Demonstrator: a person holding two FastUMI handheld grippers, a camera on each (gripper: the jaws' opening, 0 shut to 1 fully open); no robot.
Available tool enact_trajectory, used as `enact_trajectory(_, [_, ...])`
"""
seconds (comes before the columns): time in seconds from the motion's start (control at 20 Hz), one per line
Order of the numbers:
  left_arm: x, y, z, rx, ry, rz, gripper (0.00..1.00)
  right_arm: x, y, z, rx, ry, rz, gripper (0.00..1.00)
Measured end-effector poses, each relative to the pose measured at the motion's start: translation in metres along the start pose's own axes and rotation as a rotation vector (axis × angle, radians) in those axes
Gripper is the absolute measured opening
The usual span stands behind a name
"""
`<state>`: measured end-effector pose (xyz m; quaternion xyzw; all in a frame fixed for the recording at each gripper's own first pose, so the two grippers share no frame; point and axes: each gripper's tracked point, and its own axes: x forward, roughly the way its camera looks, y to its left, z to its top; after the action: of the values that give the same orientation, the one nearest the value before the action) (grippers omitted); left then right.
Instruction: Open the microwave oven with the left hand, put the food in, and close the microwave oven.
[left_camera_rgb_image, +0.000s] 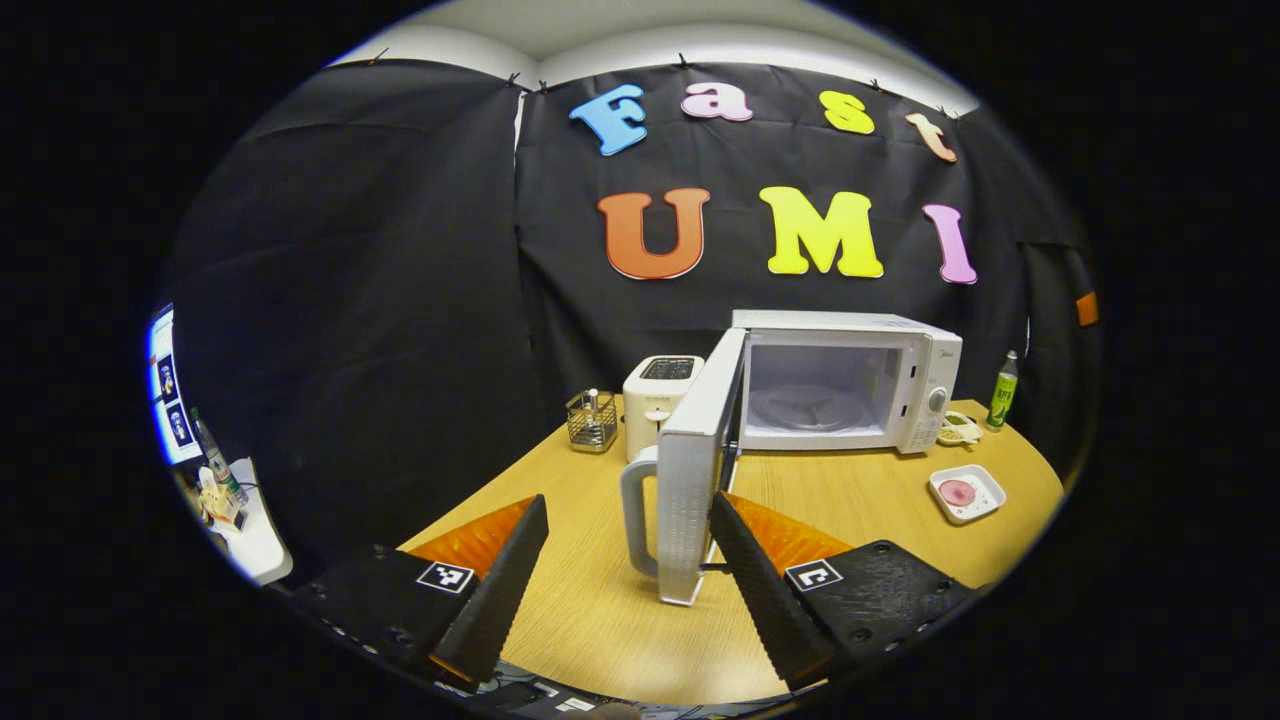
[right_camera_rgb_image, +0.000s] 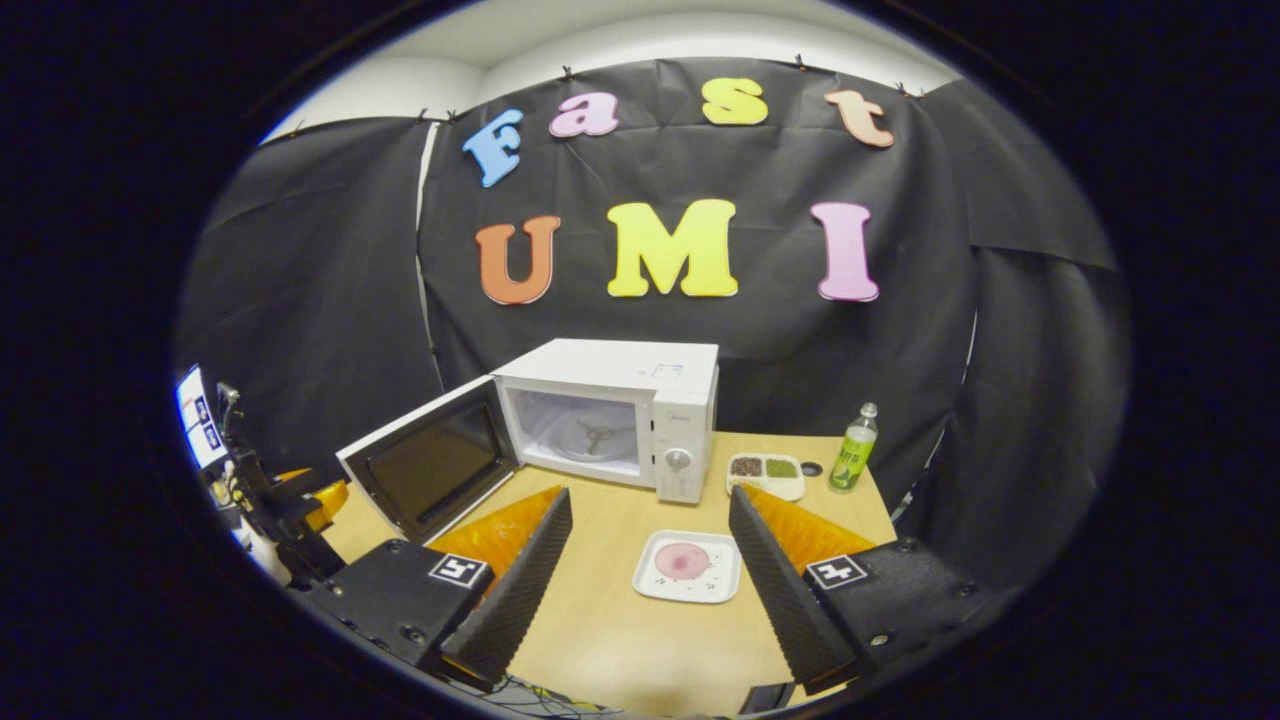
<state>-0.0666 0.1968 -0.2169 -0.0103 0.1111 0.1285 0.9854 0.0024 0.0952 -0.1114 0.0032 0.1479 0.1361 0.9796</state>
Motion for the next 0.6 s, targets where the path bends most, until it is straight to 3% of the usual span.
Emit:
enact_trajectory(0.15, [-0.011, -0.025, 0.017, -0.006, -0.026, -0.039, 0.97, 0.024, -0.023, -0.022, 0.006, 0.057, -0.03, 0.89])
enact_trajectory(0.2, [-0.014, -0.035, 0.024, -0.007, -0.038, -0.054, 0.97, 0.034, -0.03, -0.032, 0.019, 0.082, -0.036, 0.96])
enact_trajectory(0.3, [-0.019, -0.057, 0.036, 0.002, -0.052, -0.083, 0.97, 0.055, -0.047, -0.055, 0.038, 0.14, -0.044, 0.94])
enact_trajectory(0.4, [-0.025, -0.077, 0.05, 0.014, -0.071, -0.108, 0.97, 0.077, -0.062, -0.081, 0.046, 0.2, -0.042, 0.9])
enact_trajectory(0.45, [-0.028, -0.088, 0.057, 0.017, -0.082, -0.124, 0.97, 0.089, -0.069, -0.094, 0.048, 0.228, -0.042, 0.8])
enact_trajectory(0.5, [-0.03, -0.098, 0.063, 0.022, -0.089, -0.133, 0.96, 0.1, -0.077, -0.109, 0.049, 0.263, -0.043, 0.87])
enact_trajectory(0.6, [-0.032, -0.114, 0.074, 0.025, -0.099, -0.142, 0.96, 0.122, -0.086, -0.135, 0.082, 0.331, -0.021, 0.83])
